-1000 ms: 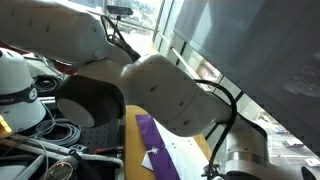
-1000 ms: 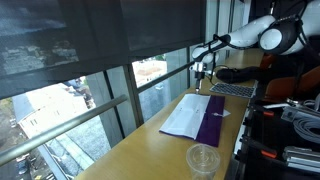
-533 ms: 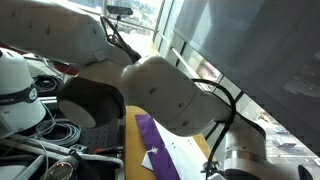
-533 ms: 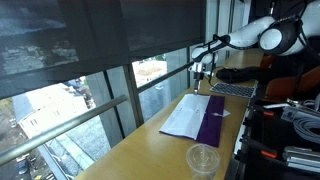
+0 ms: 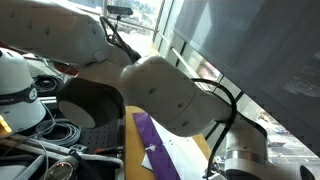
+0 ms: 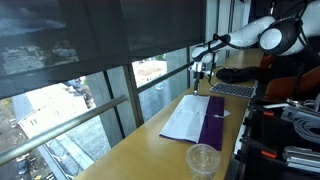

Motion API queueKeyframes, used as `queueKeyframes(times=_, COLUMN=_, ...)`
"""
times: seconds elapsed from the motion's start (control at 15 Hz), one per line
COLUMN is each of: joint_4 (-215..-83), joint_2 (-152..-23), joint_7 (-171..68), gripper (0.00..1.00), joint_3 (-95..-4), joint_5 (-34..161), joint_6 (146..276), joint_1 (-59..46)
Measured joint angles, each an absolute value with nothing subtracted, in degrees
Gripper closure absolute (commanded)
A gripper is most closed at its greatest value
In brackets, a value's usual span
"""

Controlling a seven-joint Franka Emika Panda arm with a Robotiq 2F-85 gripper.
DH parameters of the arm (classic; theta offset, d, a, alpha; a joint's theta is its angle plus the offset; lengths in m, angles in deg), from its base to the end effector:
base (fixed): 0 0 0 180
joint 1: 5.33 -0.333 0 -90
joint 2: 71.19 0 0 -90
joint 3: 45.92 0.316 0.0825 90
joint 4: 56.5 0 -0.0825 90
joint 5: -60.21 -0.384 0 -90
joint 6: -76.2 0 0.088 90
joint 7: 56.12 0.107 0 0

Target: Close the purple folder.

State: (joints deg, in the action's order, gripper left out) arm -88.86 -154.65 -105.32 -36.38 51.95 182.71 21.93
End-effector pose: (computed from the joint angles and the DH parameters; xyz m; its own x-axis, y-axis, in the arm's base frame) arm 0.7193 -0.2940 0.0815 0.9353 0.3360 0.1106 0.3536 -0.8802 -0.3166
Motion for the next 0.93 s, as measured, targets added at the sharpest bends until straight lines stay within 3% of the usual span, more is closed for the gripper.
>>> queueKeyframes(times=0.2, joint_4=-88.6, joint_2=-154.6, joint_7=-105.3, gripper=1.00, joint_3=-36.3, joint_5=51.9, joint_6=182.6, joint_1=22.1)
queueKeyframes(times=0.93, joint_4=-82.6, joint_2=-153.7, joint_7=-104.7, gripper=1.00, joint_3=-36.4, joint_5=51.8, joint_6=178.0, joint_1=22.3)
